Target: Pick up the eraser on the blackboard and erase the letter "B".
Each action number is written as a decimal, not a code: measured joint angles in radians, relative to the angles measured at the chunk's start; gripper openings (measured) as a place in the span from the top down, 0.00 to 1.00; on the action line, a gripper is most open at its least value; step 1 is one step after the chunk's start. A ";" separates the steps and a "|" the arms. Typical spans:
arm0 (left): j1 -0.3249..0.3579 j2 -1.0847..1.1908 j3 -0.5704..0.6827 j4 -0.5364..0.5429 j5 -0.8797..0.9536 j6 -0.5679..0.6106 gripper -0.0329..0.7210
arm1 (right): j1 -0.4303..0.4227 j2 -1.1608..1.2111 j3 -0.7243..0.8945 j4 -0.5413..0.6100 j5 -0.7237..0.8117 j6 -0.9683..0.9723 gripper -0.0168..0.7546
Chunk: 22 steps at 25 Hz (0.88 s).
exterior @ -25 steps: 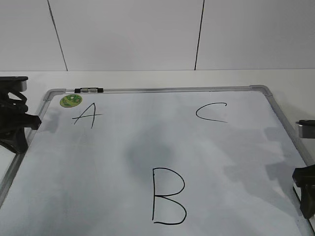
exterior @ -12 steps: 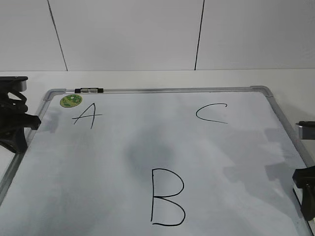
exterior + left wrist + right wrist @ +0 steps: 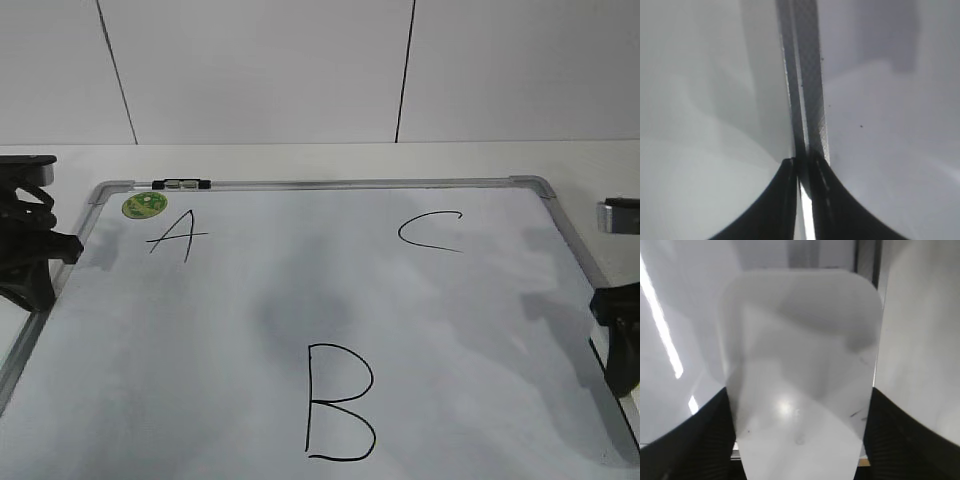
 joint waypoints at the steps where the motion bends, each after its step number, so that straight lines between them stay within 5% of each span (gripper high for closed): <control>1: 0.000 0.000 0.000 -0.002 0.000 0.000 0.89 | 0.000 0.000 -0.015 0.002 0.004 0.000 0.25; 13: 0.000 0.000 0.000 -0.007 0.005 0.000 0.89 | 0.016 0.002 -0.138 0.081 0.020 -0.018 0.25; 22: 0.002 0.000 -0.002 -0.010 0.011 0.000 0.89 | 0.252 0.004 -0.138 0.072 -0.048 0.029 0.25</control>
